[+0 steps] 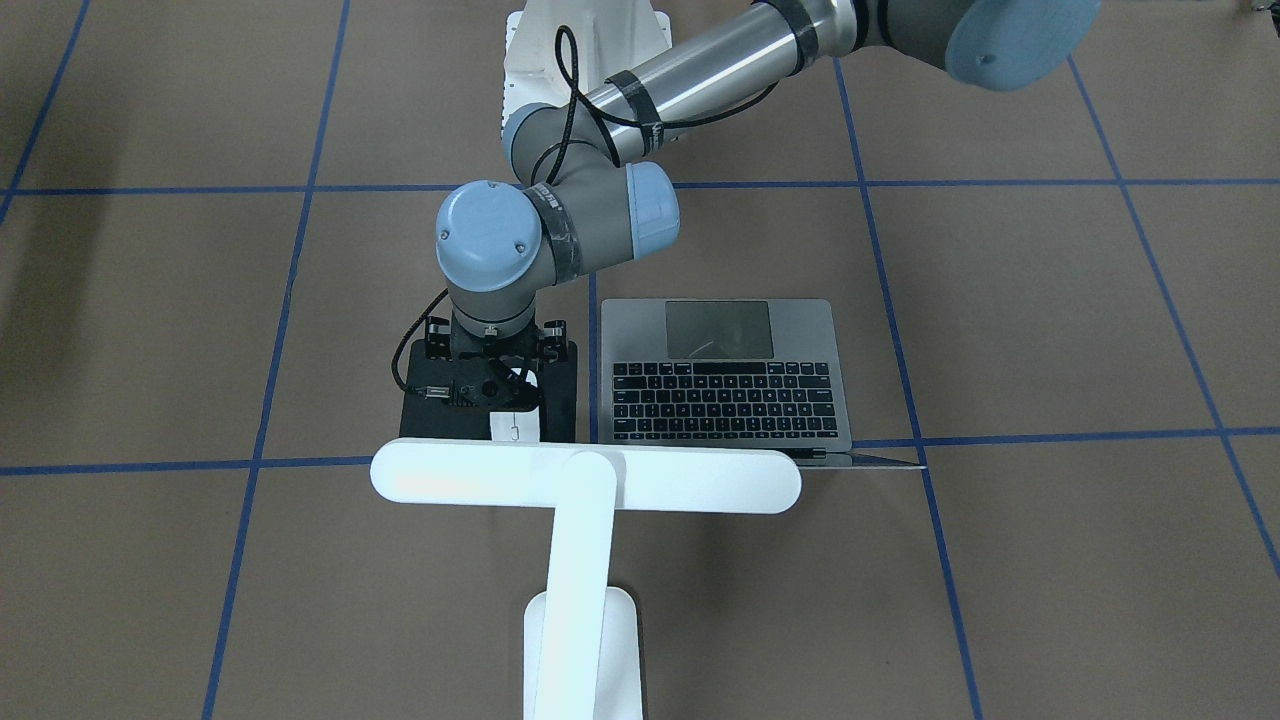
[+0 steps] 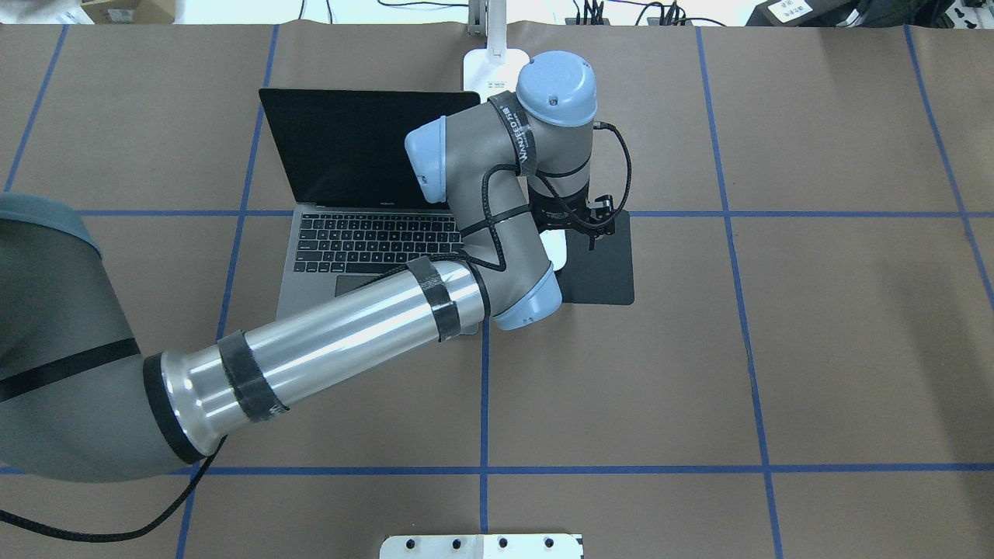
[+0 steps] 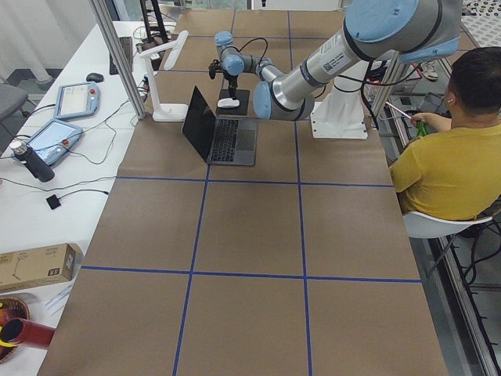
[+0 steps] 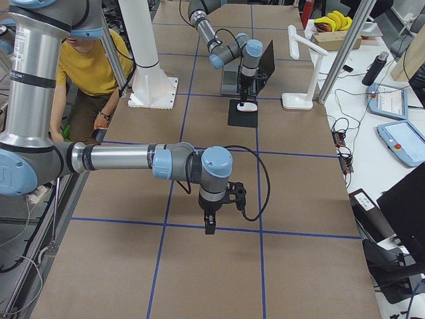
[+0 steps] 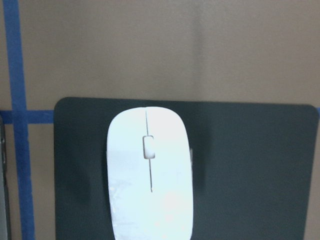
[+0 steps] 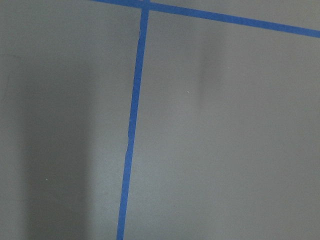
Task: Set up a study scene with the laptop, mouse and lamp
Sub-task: 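Lower the white mouse onto the mouse pad and open the left gripper, then withdraw the left gripper away from the mouse pad out of view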
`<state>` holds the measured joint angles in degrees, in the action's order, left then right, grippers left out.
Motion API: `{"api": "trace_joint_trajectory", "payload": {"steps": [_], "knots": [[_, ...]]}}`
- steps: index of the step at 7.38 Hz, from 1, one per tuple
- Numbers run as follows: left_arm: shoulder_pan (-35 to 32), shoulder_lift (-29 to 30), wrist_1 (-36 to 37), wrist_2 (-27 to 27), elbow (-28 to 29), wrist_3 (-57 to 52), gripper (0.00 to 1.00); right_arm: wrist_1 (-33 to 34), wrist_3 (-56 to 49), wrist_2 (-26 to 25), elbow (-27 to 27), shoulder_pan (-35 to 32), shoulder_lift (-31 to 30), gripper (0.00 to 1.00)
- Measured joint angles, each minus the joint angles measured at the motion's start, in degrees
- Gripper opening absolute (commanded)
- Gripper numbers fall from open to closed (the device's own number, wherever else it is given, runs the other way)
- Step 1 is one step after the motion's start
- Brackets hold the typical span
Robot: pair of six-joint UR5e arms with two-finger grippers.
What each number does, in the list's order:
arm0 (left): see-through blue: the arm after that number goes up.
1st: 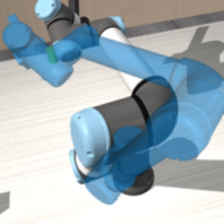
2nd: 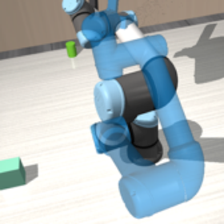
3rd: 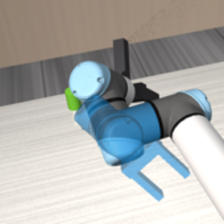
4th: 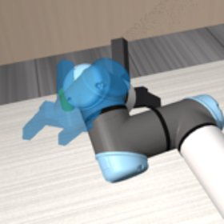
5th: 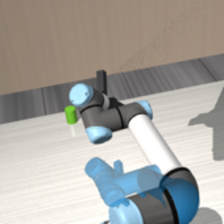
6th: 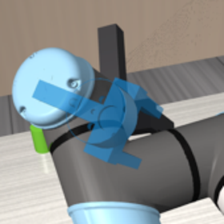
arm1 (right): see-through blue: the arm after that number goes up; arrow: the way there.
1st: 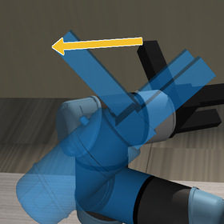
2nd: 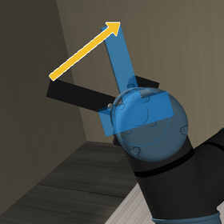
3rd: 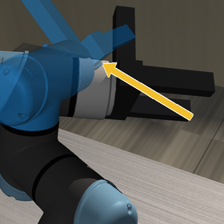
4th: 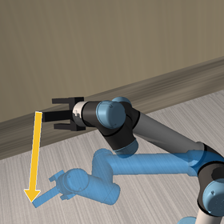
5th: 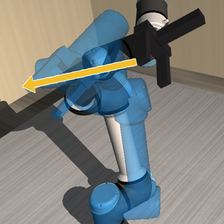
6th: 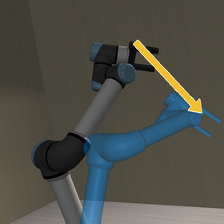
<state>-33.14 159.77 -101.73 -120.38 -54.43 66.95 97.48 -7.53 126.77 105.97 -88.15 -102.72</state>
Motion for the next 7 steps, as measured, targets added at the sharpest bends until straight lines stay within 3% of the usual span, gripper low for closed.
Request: {"api": "trace_joint_trajectory", "payload": {"steps": [2, 5, 7], "knots": [[-1.30, -9.16, 9.08, -0.07, -18.47, -0.58, 1.00, -0.01, 0.05, -0.24, -0.04, 0.00, -0.02, 1.00], [-4.94, -27.92, 20.79, -0.08, -48.67, -8.42, 1.00, -0.03, 0.05, -0.11, 0.07, -0.10, 0.18, 1.00], [-9.08, -40.24, 23.73, -0.13, -61.71, -16.81, 1.00, -0.32, -0.03, 0.05, 0.40, -0.16, 0.42, 1.00]]}}
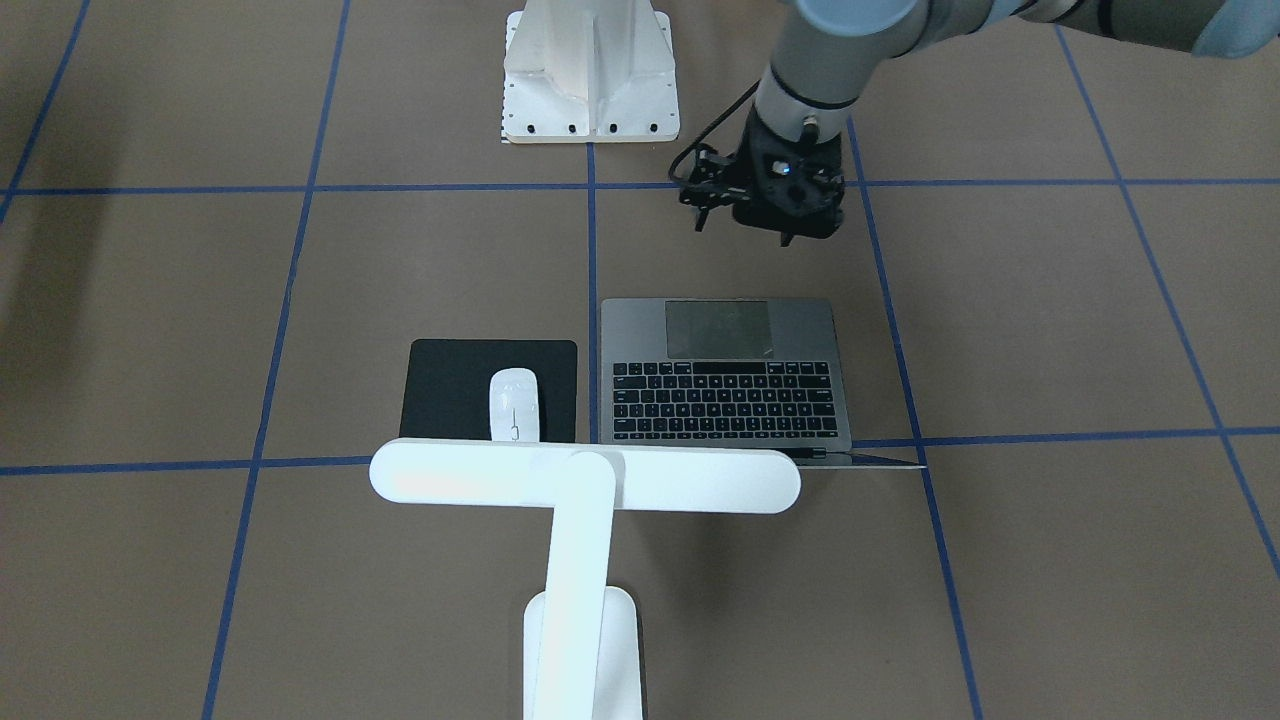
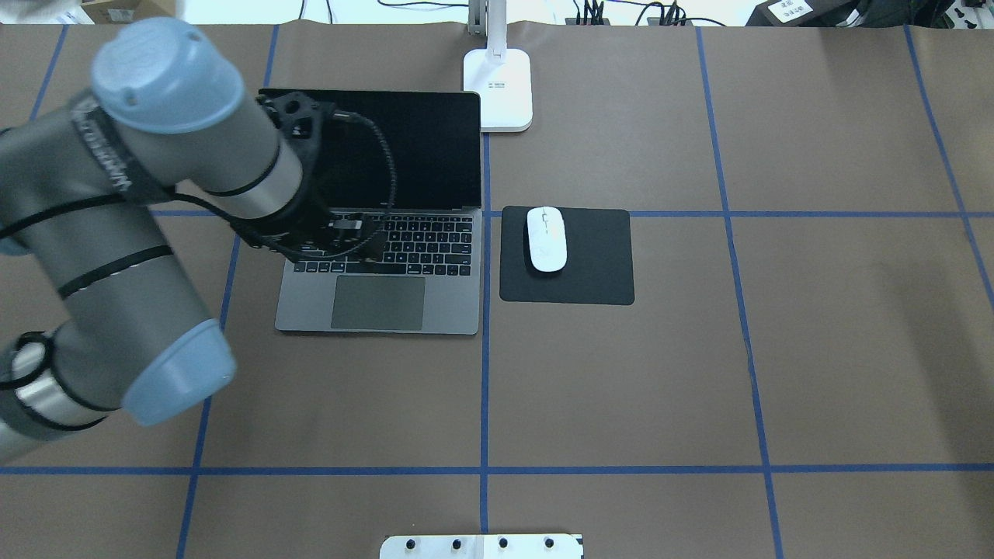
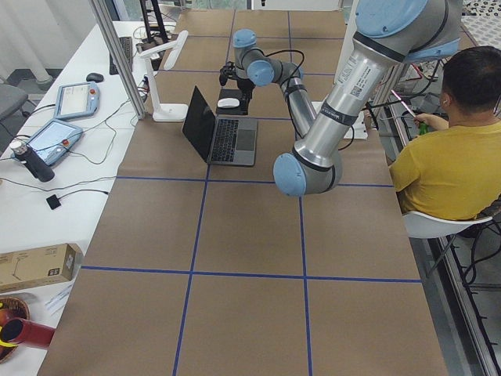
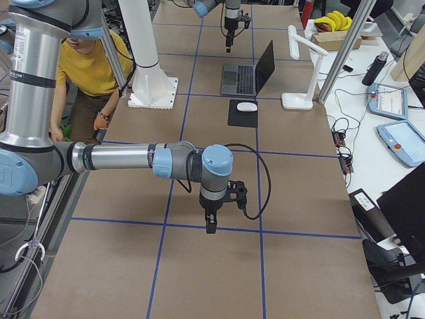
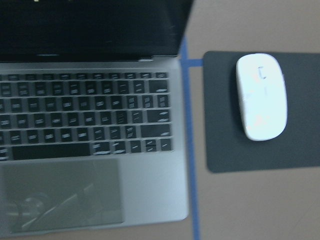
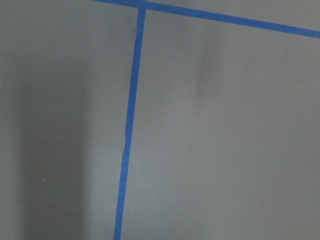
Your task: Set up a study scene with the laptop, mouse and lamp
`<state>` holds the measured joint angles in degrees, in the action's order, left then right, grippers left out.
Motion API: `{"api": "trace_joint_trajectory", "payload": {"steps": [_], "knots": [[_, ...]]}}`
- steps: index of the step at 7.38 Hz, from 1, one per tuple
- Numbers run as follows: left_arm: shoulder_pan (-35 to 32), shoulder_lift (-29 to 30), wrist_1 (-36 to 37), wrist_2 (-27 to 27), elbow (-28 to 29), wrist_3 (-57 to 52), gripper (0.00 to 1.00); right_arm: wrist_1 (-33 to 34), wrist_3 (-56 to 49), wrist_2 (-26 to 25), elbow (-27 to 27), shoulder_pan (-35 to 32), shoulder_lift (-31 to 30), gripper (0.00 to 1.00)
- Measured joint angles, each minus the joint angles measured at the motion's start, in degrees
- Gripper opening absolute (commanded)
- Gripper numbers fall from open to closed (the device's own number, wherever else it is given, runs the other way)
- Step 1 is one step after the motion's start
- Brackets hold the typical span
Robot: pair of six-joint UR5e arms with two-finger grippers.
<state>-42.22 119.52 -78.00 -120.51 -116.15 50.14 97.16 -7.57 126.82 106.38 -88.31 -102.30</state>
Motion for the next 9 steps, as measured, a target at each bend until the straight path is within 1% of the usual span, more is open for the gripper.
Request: {"api": "trace_joint_trajectory", "payload": {"steps": [1, 2, 3, 4, 6, 8, 9], "knots": [[-3.45, -5.99, 0.32, -0.62, -3.50, -6.18, 1.00, -0.87, -0.07, 0.12, 0.05, -0.02, 0.15, 1.00], [-8.43, -11.65, 0.43, -2.71, -5.17, -14.51, 1.00, -2.03, -0.07, 0.19, -0.13, -0.02, 0.22, 1.00], [-14.78, -17.06, 0.48, -5.76, -5.38, -24.47, 1.00, -2.82, 0.02, 0.21, -0.42, -0.02, 0.20, 1.00], [-21.43, -22.25, 0.53, -8.20, -4.68, -33.70, 1.00, -3.19, 0.05, 0.27, -0.54, -0.02, 0.12, 1.00], [-31.99, -31.83, -0.05, -9.96, -2.76, -44.80, 1.00, -3.36, 0.02, 0.34, -0.56, -0.02, 0.02, 1.00], [-38.26, -39.24, -0.45, -10.23, -1.89, -53.03, 1.00, -3.38, 0.01, 0.41, -0.55, -0.02, -0.06, 1.00], [-41.08, -41.83, -0.52, -10.32, -0.99, -57.76, 1.00, -3.38, 0.01, 0.42, -0.51, -0.02, -0.07, 1.00]]}}
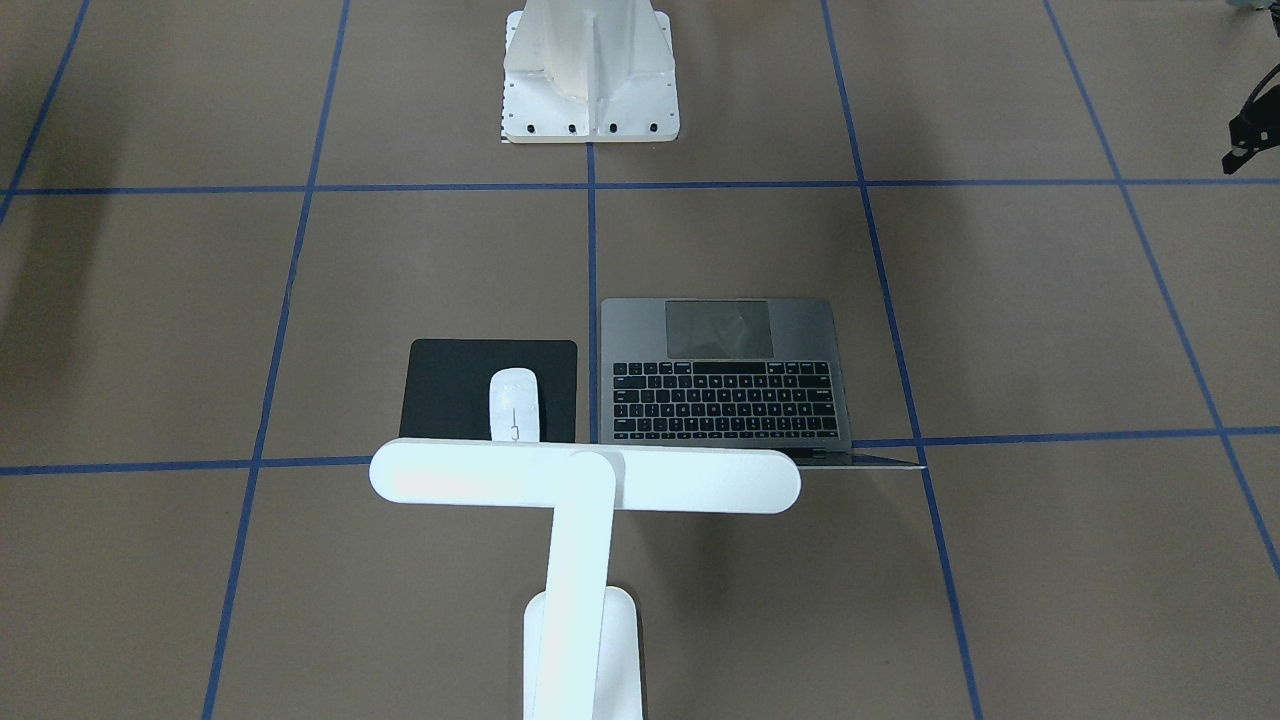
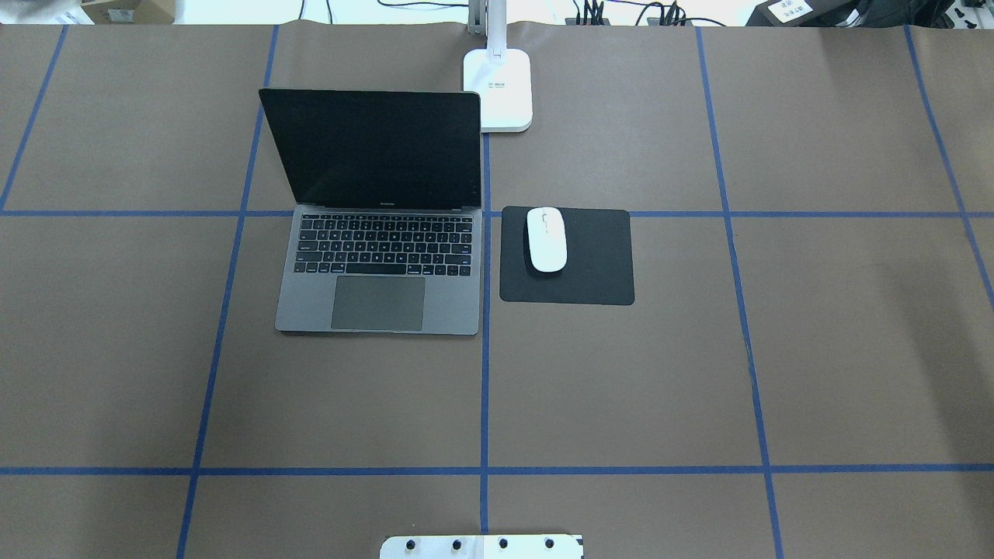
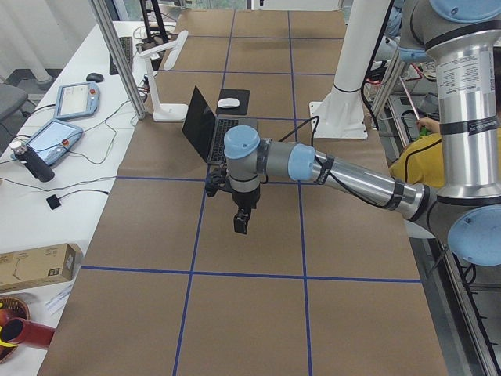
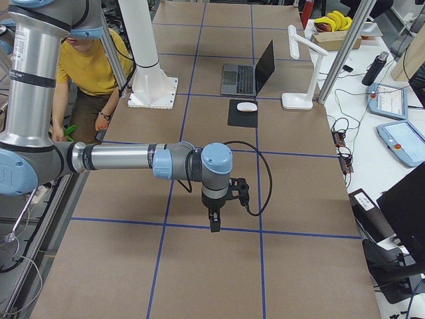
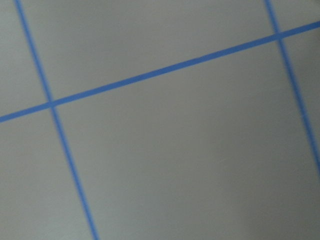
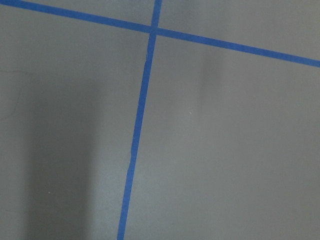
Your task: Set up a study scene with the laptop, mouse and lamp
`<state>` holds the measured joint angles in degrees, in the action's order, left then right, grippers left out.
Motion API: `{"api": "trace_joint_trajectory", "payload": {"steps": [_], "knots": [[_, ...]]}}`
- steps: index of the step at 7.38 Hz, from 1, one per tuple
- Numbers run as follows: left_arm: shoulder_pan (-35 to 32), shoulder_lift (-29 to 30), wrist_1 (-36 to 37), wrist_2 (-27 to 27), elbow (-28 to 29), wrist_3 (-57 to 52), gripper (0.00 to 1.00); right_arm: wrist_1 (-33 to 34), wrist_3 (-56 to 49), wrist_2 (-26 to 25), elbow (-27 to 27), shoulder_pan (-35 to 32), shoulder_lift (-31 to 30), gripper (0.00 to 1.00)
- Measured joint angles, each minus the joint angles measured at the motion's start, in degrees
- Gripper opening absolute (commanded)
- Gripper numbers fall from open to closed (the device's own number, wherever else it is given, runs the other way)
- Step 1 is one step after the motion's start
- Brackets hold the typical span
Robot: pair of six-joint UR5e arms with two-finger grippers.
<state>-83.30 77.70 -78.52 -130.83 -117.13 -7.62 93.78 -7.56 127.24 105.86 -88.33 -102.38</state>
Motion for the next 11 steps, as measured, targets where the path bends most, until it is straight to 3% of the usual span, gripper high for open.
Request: {"api": "trace_joint_trajectory", "payload": {"steps": [2, 4, 11], "knots": [[-6.41, -3.51, -0.01, -1.89, 3.77, -10.36, 1.00, 0.00, 0.00, 0.00, 0.14, 0.00, -0.04, 1.00], [-10.52, -6.24, -0.08, -3.44, 5.98, -13.22, 1.00, -0.04, 0.00, 0.02, 0.33, 0.00, -0.08, 1.00], [-11.53, -4.51, -5.69, -3.57, 6.16, -13.30, 1.00, -0.11, 0.00, 0.57, 0.77, 0.00, 0.16, 1.00]]}}
